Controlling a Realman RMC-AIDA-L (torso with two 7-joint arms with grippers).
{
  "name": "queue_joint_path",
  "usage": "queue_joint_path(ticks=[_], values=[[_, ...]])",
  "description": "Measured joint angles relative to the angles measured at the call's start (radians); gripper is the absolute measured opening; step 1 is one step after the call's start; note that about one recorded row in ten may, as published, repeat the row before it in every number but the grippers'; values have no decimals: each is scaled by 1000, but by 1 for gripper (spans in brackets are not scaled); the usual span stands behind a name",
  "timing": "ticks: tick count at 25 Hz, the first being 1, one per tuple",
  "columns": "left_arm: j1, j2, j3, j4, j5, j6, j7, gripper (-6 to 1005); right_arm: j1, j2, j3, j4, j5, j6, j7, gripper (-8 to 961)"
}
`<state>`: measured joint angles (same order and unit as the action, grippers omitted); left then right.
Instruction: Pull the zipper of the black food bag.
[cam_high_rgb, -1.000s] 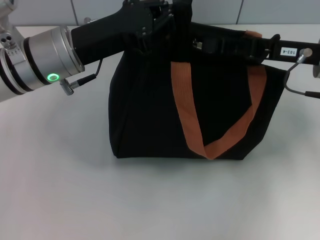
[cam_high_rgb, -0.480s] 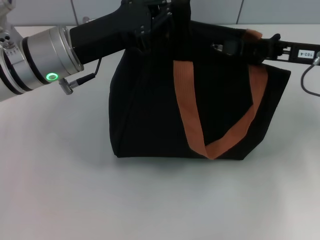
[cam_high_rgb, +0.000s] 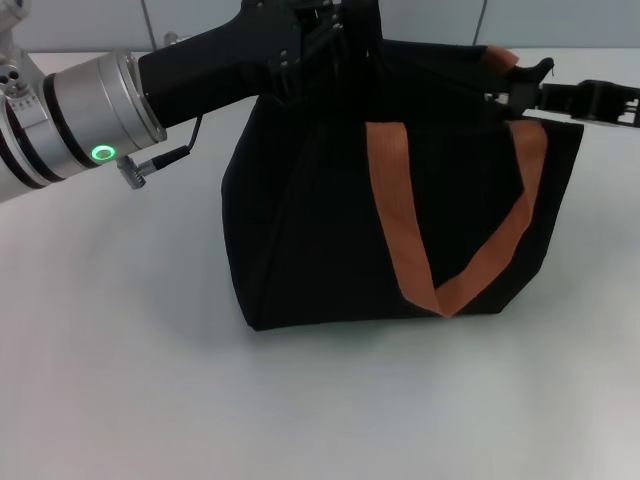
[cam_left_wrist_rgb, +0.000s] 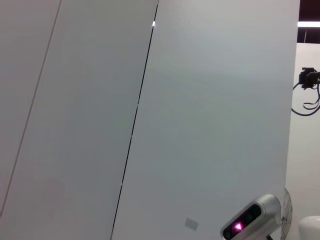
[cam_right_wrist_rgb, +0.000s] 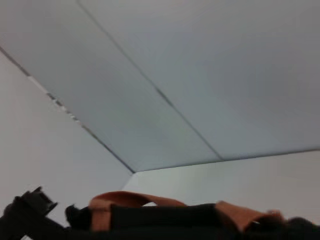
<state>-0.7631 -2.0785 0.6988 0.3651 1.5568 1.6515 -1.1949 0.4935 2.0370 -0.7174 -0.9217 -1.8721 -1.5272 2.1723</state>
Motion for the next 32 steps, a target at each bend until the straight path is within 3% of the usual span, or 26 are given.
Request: queue_joint_path(ticks=[11, 15, 17, 23, 26, 27, 28, 31, 32], values=[[5, 3, -2, 0, -12, -14, 0, 43, -8, -6, 128, 17, 22, -128, -54, 4], [16, 6, -4, 0, -16, -25, 0, 44, -22, -25, 219, 111, 131, -215, -190, 6], [33, 8, -4, 5, -28, -40, 0, 44, -40, -54, 277, 206, 204, -284, -320, 59], [63, 10, -6, 9, -57, -77, 0, 45, -80, -71, 285, 291, 223, -463, -621, 234], [77, 12, -6, 9, -63, -101, 0, 45, -98, -54, 239, 297, 164, -514, -765, 359], [88, 12, -5, 9, -63, -114, 1, 45, -104, -36, 202, 297, 102, -514, -848, 401], [88, 12, -5, 9, -63, -114, 1, 45, -104, -36, 202, 297, 102, -514, -848, 438], [105, 12, -5, 9, -63, -134, 9, 46, -104, 3, 175, 301, -6, -489, -973, 550], [116, 12, -5, 9, -64, -147, 12, 46, -99, 29, 171, 309, -80, -463, -1053, 587]])
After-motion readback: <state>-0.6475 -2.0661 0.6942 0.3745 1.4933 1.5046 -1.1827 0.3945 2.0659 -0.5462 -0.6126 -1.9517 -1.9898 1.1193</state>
